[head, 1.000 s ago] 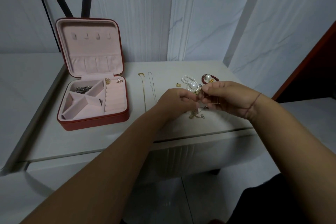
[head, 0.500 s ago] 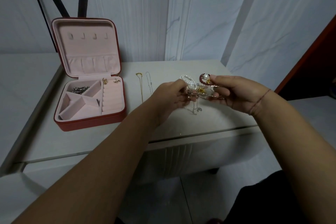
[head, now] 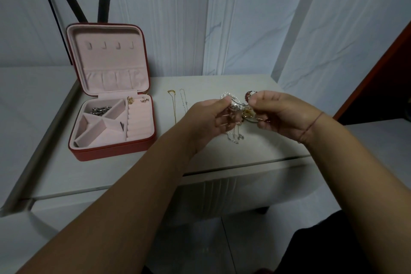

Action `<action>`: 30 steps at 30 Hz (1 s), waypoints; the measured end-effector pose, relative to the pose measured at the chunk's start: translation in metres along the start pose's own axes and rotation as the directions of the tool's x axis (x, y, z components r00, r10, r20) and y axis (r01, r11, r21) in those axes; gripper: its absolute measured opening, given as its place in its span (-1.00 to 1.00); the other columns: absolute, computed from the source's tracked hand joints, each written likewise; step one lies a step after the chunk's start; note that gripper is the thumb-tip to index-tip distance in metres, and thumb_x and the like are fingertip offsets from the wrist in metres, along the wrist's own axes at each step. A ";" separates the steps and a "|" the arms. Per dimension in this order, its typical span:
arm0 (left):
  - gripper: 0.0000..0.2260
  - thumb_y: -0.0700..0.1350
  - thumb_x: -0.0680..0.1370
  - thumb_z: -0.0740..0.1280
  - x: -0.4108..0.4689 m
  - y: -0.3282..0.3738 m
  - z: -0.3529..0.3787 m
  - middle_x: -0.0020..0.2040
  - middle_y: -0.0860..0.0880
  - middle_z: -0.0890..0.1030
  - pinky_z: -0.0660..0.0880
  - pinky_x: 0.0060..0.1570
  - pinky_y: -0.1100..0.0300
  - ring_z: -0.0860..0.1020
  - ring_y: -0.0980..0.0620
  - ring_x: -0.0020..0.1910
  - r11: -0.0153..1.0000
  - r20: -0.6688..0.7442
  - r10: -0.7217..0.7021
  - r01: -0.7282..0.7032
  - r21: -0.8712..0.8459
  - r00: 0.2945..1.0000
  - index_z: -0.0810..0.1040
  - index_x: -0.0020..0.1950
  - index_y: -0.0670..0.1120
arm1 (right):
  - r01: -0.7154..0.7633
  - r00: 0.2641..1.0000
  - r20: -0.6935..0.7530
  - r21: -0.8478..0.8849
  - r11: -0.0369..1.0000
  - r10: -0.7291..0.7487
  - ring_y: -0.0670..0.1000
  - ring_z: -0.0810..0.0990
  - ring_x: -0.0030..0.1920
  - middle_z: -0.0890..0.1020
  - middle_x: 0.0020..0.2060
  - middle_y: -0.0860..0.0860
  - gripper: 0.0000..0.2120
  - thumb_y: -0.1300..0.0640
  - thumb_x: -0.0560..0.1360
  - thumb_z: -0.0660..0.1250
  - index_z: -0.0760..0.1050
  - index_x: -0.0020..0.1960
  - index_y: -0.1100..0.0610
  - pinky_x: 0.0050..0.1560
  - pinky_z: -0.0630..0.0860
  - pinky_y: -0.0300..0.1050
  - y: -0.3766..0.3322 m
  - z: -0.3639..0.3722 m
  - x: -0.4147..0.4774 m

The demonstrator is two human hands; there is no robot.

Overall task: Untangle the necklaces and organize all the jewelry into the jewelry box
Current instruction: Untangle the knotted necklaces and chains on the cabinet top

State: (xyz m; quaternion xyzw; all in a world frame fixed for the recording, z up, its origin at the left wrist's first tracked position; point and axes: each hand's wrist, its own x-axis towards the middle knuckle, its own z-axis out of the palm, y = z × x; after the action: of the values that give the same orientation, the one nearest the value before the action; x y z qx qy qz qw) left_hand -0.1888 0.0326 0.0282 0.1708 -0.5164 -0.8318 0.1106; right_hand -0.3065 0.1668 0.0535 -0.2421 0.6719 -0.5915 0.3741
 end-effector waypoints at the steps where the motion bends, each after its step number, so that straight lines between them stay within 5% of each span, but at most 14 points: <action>1: -0.85 -0.14 0.61 0.25 0.000 0.000 0.000 -0.35 -0.06 0.62 0.57 -0.21 0.21 0.60 0.07 -0.33 1.000 -0.011 -0.002 0.002 0.002 1.000 0.52 -0.03 -0.21 | 0.027 1.000 -0.009 -0.085 0.996 -0.028 -0.14 0.42 -0.41 0.48 -0.37 -0.03 -0.88 0.26 0.49 0.33 0.50 -0.18 0.09 -0.35 0.48 -0.31 0.002 0.001 0.000; 7: -0.84 -0.18 0.60 0.28 -0.001 -0.001 -0.003 -0.36 -0.12 0.65 0.62 -0.26 0.24 0.64 0.07 -0.37 0.999 -0.102 -0.043 0.045 0.019 0.994 0.53 -0.10 -0.25 | 0.183 0.974 -0.047 -0.418 0.890 -0.222 0.00 0.53 -0.17 0.57 -0.20 0.11 -0.86 0.28 0.40 0.47 0.56 -0.07 0.18 0.03 0.52 -0.09 0.003 0.010 -0.003; 13: -0.86 -0.18 0.59 0.29 0.002 -0.004 -0.003 -0.27 -0.12 0.63 0.60 -0.34 0.24 0.61 0.06 -0.39 0.998 -0.159 -0.060 0.062 0.008 0.985 0.56 -0.05 -0.25 | 0.273 0.953 0.068 -0.611 0.743 -0.295 -0.02 0.50 -0.25 0.58 -0.22 0.18 -0.74 0.11 0.29 0.56 0.52 -0.13 0.10 -0.12 0.54 -0.03 0.003 0.035 -0.006; 18: -0.85 -0.20 0.59 0.26 0.002 -0.004 -0.001 -0.15 -0.21 0.58 0.56 -0.33 0.23 0.56 -0.03 -0.26 0.996 -0.155 -0.084 0.080 -0.035 0.984 0.55 -0.07 -0.26 | 0.263 0.938 0.037 -0.722 0.640 -0.343 -0.08 0.43 -0.36 0.49 -0.30 -0.01 -0.62 0.07 0.25 0.57 0.34 -0.22 0.01 -0.26 0.46 -0.11 0.007 0.048 0.001; 22: -0.85 -0.19 0.59 0.28 0.003 -0.003 -0.003 -0.11 -0.21 0.58 0.58 -0.37 0.21 0.59 0.01 -0.31 0.993 -0.177 -0.105 0.095 -0.066 0.979 0.55 -0.05 -0.27 | 0.267 0.922 0.037 -0.782 0.563 -0.385 -0.11 0.43 -0.34 0.49 -0.33 -0.07 -0.67 0.00 0.29 0.56 0.42 -0.16 0.06 -0.26 0.42 -0.17 0.010 0.048 0.005; 27: -0.86 -0.21 0.59 0.28 0.000 -0.001 -0.004 -0.35 -0.12 0.62 0.62 -0.34 0.21 0.63 0.05 -0.42 0.991 -0.182 -0.121 0.108 -0.079 0.976 0.53 -0.10 -0.27 | 0.335 0.906 0.045 -0.684 0.649 -0.420 -0.21 0.46 -0.40 0.57 -0.37 -0.03 -0.86 0.15 0.41 0.49 0.58 -0.19 0.22 -0.32 0.39 -0.41 0.010 0.041 0.005; 30: -0.85 -0.22 0.59 0.29 -0.002 0.001 -0.003 -0.39 -0.10 0.56 0.63 -0.29 0.18 0.64 0.02 -0.42 0.993 -0.172 -0.107 0.097 -0.065 0.979 0.52 -0.12 -0.27 | 0.320 0.918 0.030 -0.643 0.696 -0.394 -0.09 0.52 -0.31 0.64 -0.33 0.10 -0.89 0.17 0.46 0.43 0.63 -0.17 0.22 -0.18 0.51 -0.19 0.010 0.034 0.006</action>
State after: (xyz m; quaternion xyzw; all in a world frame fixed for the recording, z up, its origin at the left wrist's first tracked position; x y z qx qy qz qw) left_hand -0.1853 0.0302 0.0279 0.2662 -0.4717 -0.8324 0.1175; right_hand -0.2825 0.1429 0.0417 -0.4469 0.7914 -0.4024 0.1098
